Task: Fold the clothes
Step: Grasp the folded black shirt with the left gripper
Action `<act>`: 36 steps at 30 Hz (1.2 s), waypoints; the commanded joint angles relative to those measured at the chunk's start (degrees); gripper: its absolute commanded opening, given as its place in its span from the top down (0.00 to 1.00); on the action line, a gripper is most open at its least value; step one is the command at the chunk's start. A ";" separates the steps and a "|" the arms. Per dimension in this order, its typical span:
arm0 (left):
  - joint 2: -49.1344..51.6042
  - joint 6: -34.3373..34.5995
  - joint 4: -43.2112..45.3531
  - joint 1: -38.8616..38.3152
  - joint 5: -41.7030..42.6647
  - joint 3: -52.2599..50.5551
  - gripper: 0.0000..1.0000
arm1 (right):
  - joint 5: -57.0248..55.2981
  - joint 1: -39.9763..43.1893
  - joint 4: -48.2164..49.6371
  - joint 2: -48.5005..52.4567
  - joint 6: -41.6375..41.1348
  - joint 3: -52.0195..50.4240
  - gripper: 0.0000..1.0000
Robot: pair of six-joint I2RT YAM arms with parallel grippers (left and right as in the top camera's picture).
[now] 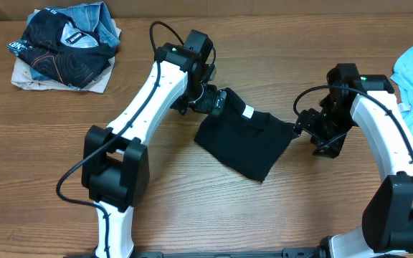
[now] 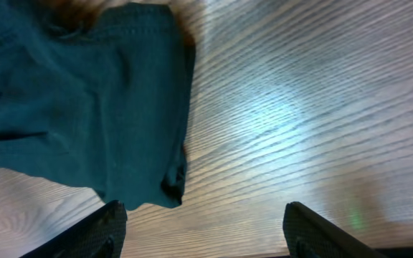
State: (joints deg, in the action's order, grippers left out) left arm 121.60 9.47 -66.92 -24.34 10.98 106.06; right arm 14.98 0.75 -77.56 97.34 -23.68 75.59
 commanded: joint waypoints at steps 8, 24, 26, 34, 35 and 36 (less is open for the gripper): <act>7.32 -24.26 1.66 -0.02 10.67 -0.24 0.00 | 4.44 0.07 0.61 -1.55 3.19 -0.39 0.26; 12.26 -35.41 0.81 -0.02 21.66 -0.24 0.00 | 4.46 0.07 0.59 -1.55 4.68 -0.39 0.26; 13.00 -35.36 0.66 -0.02 21.68 -0.24 0.00 | 4.46 0.07 0.63 -1.55 4.66 -0.42 0.26; 14.27 -35.19 0.09 -0.02 21.92 -0.28 0.20 | 4.63 0.07 0.83 -1.55 4.68 -0.42 0.27; 14.27 -35.17 0.11 -0.02 21.92 -0.28 0.31 | 4.66 0.07 0.83 -1.55 4.66 -0.39 0.27; 14.27 -35.06 0.13 -0.02 21.92 -0.28 0.39 | 4.63 0.07 0.85 -1.55 4.66 -0.42 0.27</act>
State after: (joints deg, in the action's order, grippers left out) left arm 134.41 -24.69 -66.57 -24.27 31.75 106.06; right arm 19.16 0.73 -77.06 97.34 -19.44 75.53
